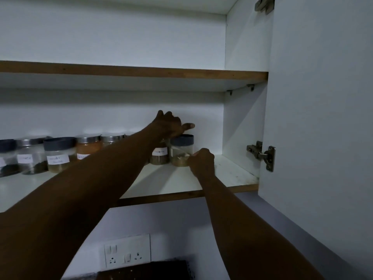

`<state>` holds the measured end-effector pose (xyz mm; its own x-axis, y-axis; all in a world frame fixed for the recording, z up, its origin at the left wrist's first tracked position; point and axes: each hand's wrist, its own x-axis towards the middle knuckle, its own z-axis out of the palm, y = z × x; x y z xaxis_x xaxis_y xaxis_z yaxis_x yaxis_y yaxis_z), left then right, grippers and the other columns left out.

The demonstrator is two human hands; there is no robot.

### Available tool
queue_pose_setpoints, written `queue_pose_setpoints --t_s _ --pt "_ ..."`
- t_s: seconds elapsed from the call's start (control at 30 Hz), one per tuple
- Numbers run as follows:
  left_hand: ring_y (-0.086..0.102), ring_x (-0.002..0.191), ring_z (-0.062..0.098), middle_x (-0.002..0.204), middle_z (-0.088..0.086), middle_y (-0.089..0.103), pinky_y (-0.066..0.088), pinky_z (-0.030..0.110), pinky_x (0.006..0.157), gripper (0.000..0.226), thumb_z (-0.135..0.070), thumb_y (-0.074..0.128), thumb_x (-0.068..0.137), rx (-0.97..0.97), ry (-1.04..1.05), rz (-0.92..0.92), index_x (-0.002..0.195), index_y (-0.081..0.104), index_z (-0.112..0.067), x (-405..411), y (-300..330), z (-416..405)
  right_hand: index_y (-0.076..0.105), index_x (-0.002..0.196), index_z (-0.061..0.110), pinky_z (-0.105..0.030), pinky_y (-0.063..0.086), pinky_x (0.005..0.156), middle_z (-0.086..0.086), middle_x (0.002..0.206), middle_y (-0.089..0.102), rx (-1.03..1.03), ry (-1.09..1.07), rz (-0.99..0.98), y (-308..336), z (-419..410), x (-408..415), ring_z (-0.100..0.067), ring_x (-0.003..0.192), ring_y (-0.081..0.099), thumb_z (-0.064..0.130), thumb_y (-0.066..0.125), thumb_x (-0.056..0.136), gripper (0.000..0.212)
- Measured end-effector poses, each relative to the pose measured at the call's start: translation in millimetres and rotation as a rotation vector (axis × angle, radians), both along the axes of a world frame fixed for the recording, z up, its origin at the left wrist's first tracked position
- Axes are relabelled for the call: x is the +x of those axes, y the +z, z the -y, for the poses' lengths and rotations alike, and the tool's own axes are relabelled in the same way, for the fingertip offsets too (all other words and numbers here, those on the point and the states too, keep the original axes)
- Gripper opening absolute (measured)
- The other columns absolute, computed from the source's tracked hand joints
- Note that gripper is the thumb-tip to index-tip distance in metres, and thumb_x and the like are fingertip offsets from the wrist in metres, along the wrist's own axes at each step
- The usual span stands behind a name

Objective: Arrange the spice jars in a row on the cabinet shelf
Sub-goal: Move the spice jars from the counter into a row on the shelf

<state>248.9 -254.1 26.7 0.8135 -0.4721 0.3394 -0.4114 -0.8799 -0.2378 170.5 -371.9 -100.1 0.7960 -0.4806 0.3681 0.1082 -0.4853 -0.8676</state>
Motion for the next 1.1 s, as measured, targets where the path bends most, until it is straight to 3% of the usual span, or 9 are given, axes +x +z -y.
queue_pose_setpoints --t_s 0.07,0.13,0.3,0.43,0.53,0.6,0.73,0.87,1.1 --pt "0.053 0.126 0.028 0.123 0.011 0.068 0.027 0.050 0.112 0.080 -0.084 0.016 0.094 0.013 -0.013 -0.036 0.079 0.063 -0.021 -1.1 1.6 -0.3 0.067 0.104 -0.003 -0.020 0.042 0.051 -0.015 0.100 0.071 -0.028 -0.017 0.006 -0.5 -1.3 0.4 -0.021 0.078 0.063 0.007 0.066 0.090 0.018" --pt "0.059 0.115 0.028 0.115 0.008 0.069 0.032 0.047 0.103 0.062 -0.074 0.032 0.099 -0.020 -0.046 -0.103 0.092 0.063 -0.020 -1.6 1.2 -1.3 0.067 0.106 -0.004 -0.018 0.036 0.049 -0.016 0.101 0.071 -0.030 -0.015 0.016 -0.1 -2.2 1.4 -0.021 0.078 0.061 0.009 0.066 0.089 0.022" --pt "0.059 0.115 0.031 0.129 0.011 0.063 0.042 0.042 0.096 0.022 -0.037 0.061 0.099 -0.152 -0.137 -0.344 0.113 0.057 -0.021 -4.6 4.2 -7.2 0.068 0.101 -0.008 -0.021 0.038 0.052 -0.021 0.097 0.072 -0.016 0.002 0.022 0.7 -5.1 -1.1 -0.028 0.081 0.067 0.014 0.065 0.090 0.025" --pt "0.055 0.107 0.024 0.120 0.004 0.064 0.036 0.044 0.102 0.041 -0.059 0.059 0.096 -0.101 -0.104 -0.260 0.119 0.056 -0.025 0.2 2.0 -2.2 0.064 0.090 -0.006 -0.025 0.049 0.060 -0.018 0.086 0.068 0.014 -0.038 0.078 0.6 -4.8 -5.8 -0.032 0.077 0.069 0.016 0.068 0.087 0.022" --pt "0.050 0.105 0.022 0.102 0.000 0.062 0.022 0.056 0.115 0.077 -0.091 0.036 0.085 -0.046 -0.038 -0.081 0.117 0.059 -0.025 8.6 -5.5 1.7 0.054 0.073 0.005 -0.029 0.050 0.067 -0.011 0.076 0.061 -0.012 -0.022 0.096 1.7 -4.5 -6.1 -0.030 0.076 0.065 0.012 0.067 0.088 0.022" --pt "0.049 0.105 0.021 0.100 0.001 0.066 0.011 0.063 0.119 0.090 -0.097 0.021 0.081 -0.070 -0.019 -0.026 0.111 0.064 -0.023 13.8 -9.5 5.0 0.047 0.065 0.014 -0.032 0.054 0.071 -0.008 0.075 0.060 -0.032 -0.014 0.095 3.1 -5.6 -6.7 -0.027 0.076 0.063 0.013 0.066 0.090 0.032" --pt "0.054 0.129 0.025 0.131 0.001 0.068 0.015 0.058 0.118 0.074 -0.086 0.035 0.088 -0.136 -0.062 -0.117 0.132 0.059 -0.031 18.6 -5.5 6.3 0.059 0.079 0.009 -0.030 0.051 0.075 -0.014 0.090 0.069 -0.043 0.035 0.043 4.1 -5.4 -5.0 -0.029 0.086 0.066 0.018 0.062 0.092 0.016" --pt "0.049 0.138 0.026 0.150 0.000 0.057 0.022 0.050 0.117 0.062 -0.059 0.063 0.092 -0.106 -0.074 -0.229 0.147 0.047 -0.037 19.6 2.2 3.2 0.060 0.078 0.004 -0.027 0.043 0.066 -0.011 0.079 0.061 -0.061 0.085 0.043 3.1 -5.1 -2.5 -0.021 0.073 0.057 0.011 0.060 0.091 0.015" --pt "0.049 0.137 0.029 0.139 0.004 0.063 0.018 0.057 0.119 0.086 -0.093 0.045 0.078 -0.120 -0.007 -0.117 0.134 0.059 -0.030 22.2 -9.8 -1.9 0.054 0.091 0.008 -0.020 0.035 0.054 -0.003 0.085 0.057 -0.067 0.049 0.036 1.3 -4.4 1.9 -0.016 0.075 0.055 0.017 0.061 0.095 0.013"
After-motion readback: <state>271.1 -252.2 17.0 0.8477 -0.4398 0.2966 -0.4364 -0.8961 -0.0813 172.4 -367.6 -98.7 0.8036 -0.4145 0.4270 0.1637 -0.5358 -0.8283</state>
